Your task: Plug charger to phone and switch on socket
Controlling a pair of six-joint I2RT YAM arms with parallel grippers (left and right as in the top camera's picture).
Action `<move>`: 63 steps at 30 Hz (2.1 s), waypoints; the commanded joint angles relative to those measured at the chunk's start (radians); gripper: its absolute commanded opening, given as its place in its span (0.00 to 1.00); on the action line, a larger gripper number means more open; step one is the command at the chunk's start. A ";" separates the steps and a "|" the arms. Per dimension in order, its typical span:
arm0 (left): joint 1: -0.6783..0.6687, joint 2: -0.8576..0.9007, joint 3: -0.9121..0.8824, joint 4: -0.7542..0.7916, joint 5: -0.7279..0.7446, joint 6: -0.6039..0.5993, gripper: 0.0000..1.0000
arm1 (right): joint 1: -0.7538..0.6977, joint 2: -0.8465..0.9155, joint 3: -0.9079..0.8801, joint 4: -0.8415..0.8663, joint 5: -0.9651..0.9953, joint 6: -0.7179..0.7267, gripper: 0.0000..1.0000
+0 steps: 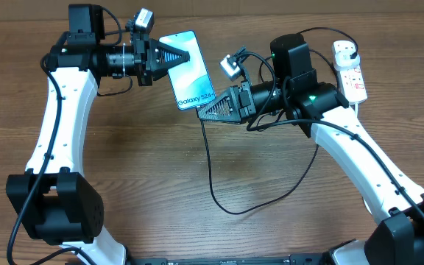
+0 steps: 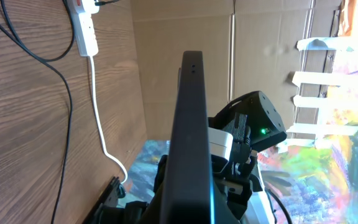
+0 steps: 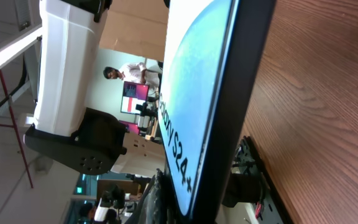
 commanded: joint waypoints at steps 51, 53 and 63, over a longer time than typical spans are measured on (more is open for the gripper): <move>-0.048 -0.009 0.004 -0.024 0.098 0.031 0.04 | -0.010 -0.017 0.021 0.090 0.140 0.030 0.04; -0.048 -0.009 0.004 -0.024 0.098 0.031 0.04 | -0.010 -0.018 0.021 0.092 0.140 0.030 0.04; -0.048 -0.009 0.004 -0.023 0.071 0.031 0.04 | -0.010 -0.018 0.021 0.067 0.137 0.029 0.33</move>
